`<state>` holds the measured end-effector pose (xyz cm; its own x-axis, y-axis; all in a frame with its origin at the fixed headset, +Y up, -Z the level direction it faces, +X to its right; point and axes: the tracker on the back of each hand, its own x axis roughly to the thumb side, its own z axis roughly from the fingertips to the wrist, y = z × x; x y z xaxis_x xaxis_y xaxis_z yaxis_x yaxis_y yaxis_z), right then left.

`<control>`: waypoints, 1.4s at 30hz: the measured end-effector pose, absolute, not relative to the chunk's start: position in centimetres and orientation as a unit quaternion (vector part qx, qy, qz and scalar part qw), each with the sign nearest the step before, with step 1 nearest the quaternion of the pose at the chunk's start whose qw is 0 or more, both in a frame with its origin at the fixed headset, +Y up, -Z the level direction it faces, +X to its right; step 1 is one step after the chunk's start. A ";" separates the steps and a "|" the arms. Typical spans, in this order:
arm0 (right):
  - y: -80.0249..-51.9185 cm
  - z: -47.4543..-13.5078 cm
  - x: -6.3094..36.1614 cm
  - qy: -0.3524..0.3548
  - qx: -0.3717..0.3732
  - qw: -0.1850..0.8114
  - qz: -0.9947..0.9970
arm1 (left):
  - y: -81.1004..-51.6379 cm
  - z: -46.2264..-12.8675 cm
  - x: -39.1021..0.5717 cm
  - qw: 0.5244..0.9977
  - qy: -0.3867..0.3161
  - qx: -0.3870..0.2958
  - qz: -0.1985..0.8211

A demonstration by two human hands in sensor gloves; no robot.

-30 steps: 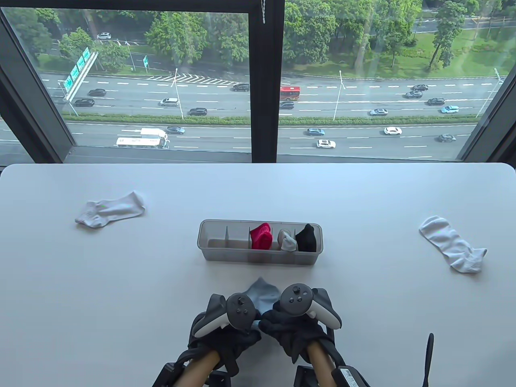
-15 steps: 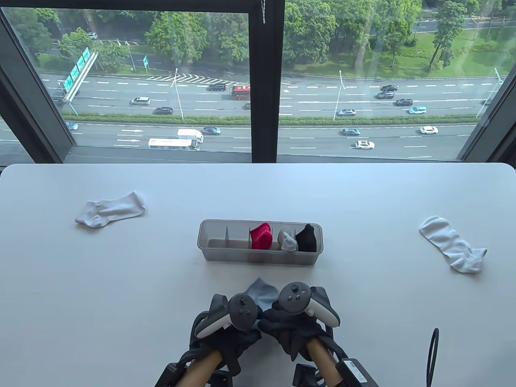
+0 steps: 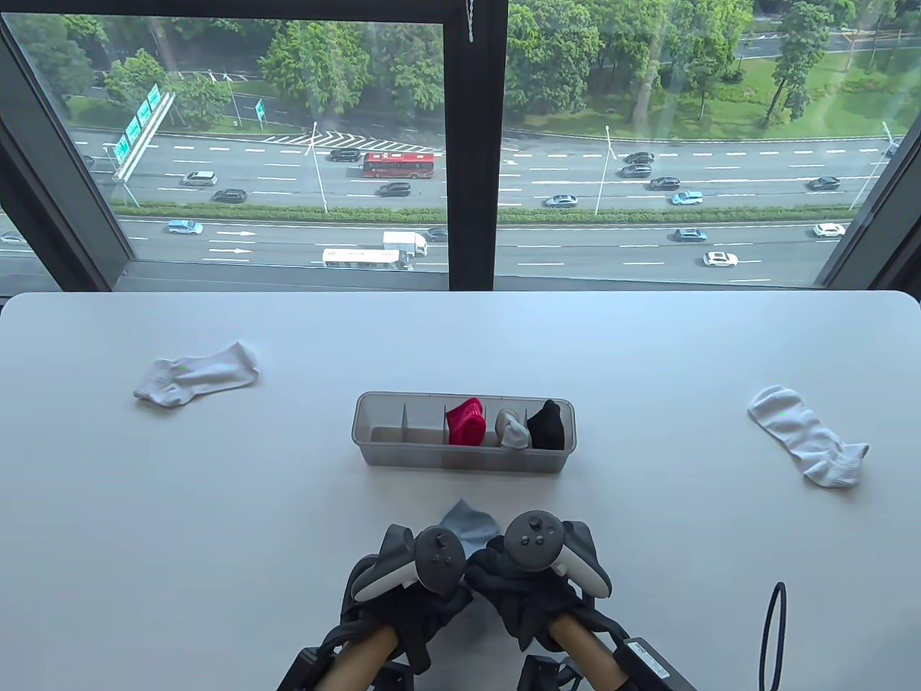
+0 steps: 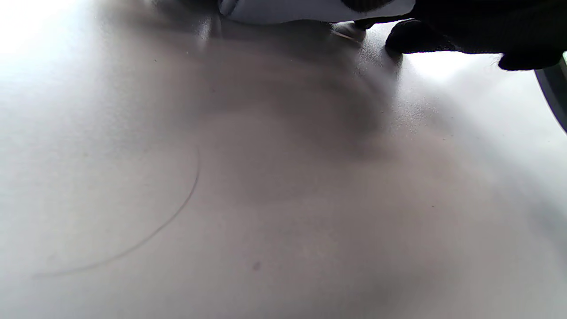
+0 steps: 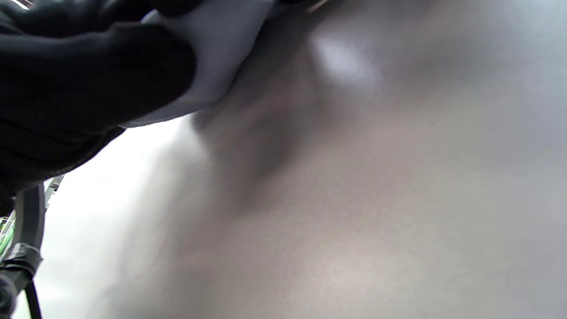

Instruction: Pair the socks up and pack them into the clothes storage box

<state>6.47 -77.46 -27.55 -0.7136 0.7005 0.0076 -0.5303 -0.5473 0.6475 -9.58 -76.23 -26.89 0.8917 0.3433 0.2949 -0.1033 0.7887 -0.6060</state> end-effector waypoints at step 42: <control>-75.8 -27.0 6.8 0.261 0.175 0.365 0.876 | -74.3 -26.7 -10.7 0.953 -0.184 -0.196 0.138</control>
<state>6.77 -75.77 -26.98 -0.6722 0.7312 0.1160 -0.5489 -0.5974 0.5846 -10.70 -74.25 -26.72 0.8943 0.3349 0.2968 -0.1906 0.8852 -0.4244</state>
